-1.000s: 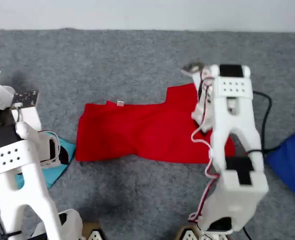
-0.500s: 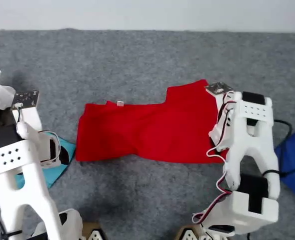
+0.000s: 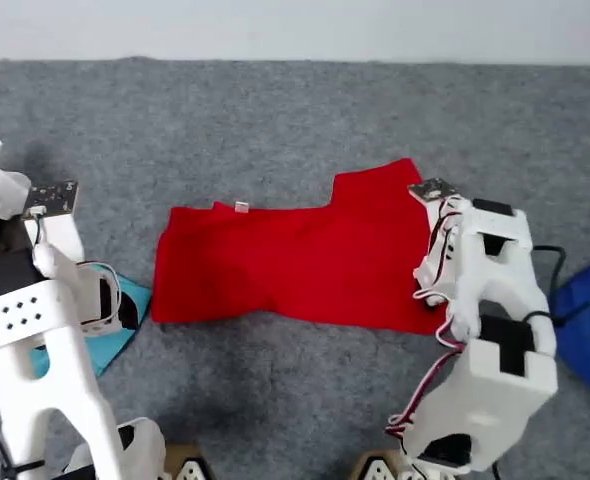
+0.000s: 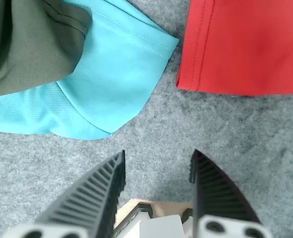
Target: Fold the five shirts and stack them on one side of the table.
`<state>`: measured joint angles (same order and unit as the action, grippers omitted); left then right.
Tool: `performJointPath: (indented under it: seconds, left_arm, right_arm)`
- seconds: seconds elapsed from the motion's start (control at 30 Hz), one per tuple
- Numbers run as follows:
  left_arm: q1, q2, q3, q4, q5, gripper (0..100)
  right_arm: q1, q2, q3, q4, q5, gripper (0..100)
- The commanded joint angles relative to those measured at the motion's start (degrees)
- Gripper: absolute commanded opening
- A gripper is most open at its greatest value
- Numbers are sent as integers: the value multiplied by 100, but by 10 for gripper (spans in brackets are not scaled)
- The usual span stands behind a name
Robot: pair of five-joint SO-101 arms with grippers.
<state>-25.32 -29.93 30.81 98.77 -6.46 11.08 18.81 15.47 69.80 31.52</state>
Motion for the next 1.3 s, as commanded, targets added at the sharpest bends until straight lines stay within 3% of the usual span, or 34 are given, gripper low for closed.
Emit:
performJointPath:
  seconds: [0.0,0.1,0.47,0.6,0.83,1.03,1.13,1.27]
  left_arm:
    - [-9,-167,-13,193,-88,202]
    - [-9,-167,-4,193,-88,202]
    - [-9,-167,-4,193,-88,202]
    - [-9,-167,-4,193,-88,202]
    - [9,-167,-4,193,-88,202]
    - [18,-167,-4,193,-88,202]
    - [26,-167,-4,193,-88,202]
    - [26,-158,-48,193,-88,202]
  right_arm:
    - [101,224,-519,119,62,141]
    - [92,215,-747,242,53,0]
    - [163,207,-809,866,97,9]
    - [681,207,-809,1103,141,9]
    - [1701,-303,-782,1200,1231,9]
    - [1886,-611,-782,1640,1855,13]
    - [1886,-611,-782,1666,1855,75]
    - [1912,-655,-809,1727,1881,290]
